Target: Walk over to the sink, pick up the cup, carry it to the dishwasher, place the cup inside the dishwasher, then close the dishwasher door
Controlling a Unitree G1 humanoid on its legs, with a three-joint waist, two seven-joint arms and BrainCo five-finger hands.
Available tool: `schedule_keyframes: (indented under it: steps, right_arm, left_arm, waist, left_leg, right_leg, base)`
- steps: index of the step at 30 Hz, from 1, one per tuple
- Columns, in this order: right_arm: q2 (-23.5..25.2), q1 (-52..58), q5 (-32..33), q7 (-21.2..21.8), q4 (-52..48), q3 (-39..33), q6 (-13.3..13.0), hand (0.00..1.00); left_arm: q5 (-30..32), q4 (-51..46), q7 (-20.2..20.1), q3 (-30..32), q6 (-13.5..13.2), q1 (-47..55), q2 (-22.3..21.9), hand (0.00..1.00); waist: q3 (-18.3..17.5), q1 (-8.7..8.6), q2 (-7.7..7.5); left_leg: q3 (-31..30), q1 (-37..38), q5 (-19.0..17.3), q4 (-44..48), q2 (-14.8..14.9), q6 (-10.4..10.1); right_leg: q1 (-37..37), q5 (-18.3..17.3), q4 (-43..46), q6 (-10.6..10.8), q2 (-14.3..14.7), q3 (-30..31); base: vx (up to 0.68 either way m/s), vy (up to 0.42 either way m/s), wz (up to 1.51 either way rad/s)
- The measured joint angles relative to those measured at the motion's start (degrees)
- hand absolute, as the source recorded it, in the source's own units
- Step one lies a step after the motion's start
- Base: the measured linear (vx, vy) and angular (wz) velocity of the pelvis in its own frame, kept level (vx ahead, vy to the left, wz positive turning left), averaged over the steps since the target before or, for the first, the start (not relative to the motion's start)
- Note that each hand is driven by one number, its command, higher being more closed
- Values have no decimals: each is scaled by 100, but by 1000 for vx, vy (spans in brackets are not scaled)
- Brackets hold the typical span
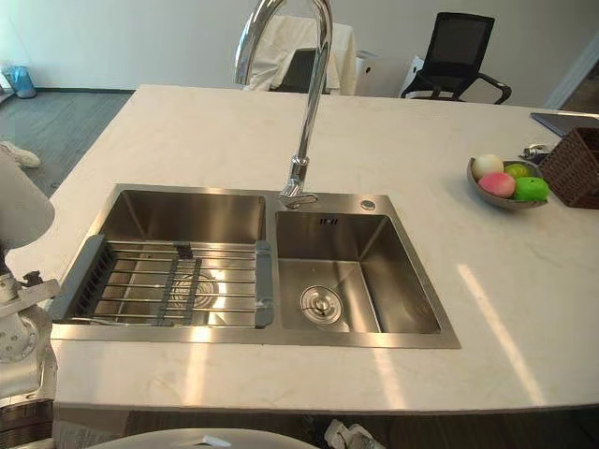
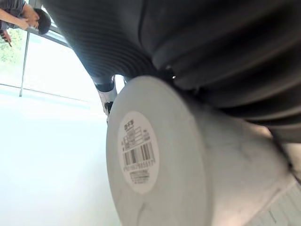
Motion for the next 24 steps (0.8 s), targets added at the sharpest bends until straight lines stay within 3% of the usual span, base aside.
schedule_keyframes:
  steps: [2, 3, 8, 10, 14, 17, 18, 20, 21, 23, 24]
  right_arm:
    - [-9, 6, -12, 10, -2, -103, 123, 0]
    - [-119, 119, -23, 24, 16, -746, 340, 0]
    - [-122, 135, -20, 19, -14, -733, 345, 0]
    - [-122, 193, 30, -47, -159, -690, 339, 0]
    - [-123, 537, 278, -422, -476, -658, 268, 0]
    - [-183, 716, 426, -618, -644, -396, 211, 0]
    - [-198, 738, 421, -635, -713, -243, 182, 0]
    - [-231, 721, 429, -751, -836, -30, 139, 0]
    - [-163, 937, 547, -777, -868, -70, -199, 0]
    - [-73, 1171, 882, -784, -915, -134, -651, 0]
    - [-28, 1248, 989, -793, -912, -238, -818, 0]
  left_arm:
    - [5, -263, 130, 105, -140, 55, -172, 100]
    - [-203, -720, -40, 188, -247, 272, -532, 100]
    - [-228, -734, -33, 166, -250, 278, -584, 100]
    - [-338, -799, -37, 15, -245, 273, -786, 100]
    - [-507, -916, -53, -587, -219, 291, -1070, 100]
    - [-688, -933, -66, -1014, -58, 452, -1198, 100]
    - [-774, -938, -91, -1240, 94, 581, -1216, 100]
    - [-839, -1097, -183, -1442, 453, 681, -1225, 100]
    - [-924, -1294, -297, -1427, 610, 684, -1224, 100]
    - [-1226, -1644, -344, -1256, 637, 861, -1233, 100]
    - [-1394, -1671, -431, -1227, 646, 851, -1260, 100]
  waist:
    - [-17, 38, -29]
    - [-111, 142, 287]
    - [-119, 141, 298]
    - [-120, -3, 289]
    - [-125, -127, 278]
    - [-142, -138, 237]
    - [-188, -133, 164]
    - [-144, -107, 180]
    - [-63, -54, 220]
    - [99, 26, 307]
    - [187, 77, 452]
  left_leg:
    - [-37, -15, 34, 0, -1, 6]
    - [-95, 35, 26, 4, 10, 18]
    - [-13, 110, -26, 42, 45, -3]
    - [-26, 63, -84, 42, 41, -42]
    - [-239, -14, -142, 43, 37, -13]
    - [-536, -265, -269, 428, 53, -39]
    - [-740, -539, -306, 693, 43, -45]
    - [-1140, -947, -299, 995, -4, -56]
    - [-1434, -1204, -292, 1201, -43, -65]
    - [-1486, -1457, -223, 1489, -92, -141]
    - [-1315, -1829, -86, 1923, -160, -39]
  right_leg:
    - [-26, -6, 51, -11, 1, -49]
    - [-254, -427, 769, -79, -36, 200]
    - [-359, -411, 779, -52, -5, 372]
    - [-381, -435, 770, -93, 6, 385]
    - [-448, -580, 802, -89, -4, 230]
    - [-347, -639, 807, -44, 13, 0]
    - [-303, -658, 787, -53, 9, -166]
    - [-283, -685, 827, -96, 31, -473]
    - [-204, -714, 836, -145, 73, -771]
    - [-128, -836, 995, -252, 112, -1167]
    - [-132, -882, 1123, -340, 113, -1437]
  base:
    - [-34, -29, 18]
    - [0, 0, 0]
    - [8, 2, -12]
    - [-4, -6, -17]
    - [47, -22, 17]
    - [127, -49, 42]
    - [124, -70, 68]
    - [76, -72, 131]
    - [65, -84, 165]
    - [-32, -72, 148]
    - [-225, -47, 189]
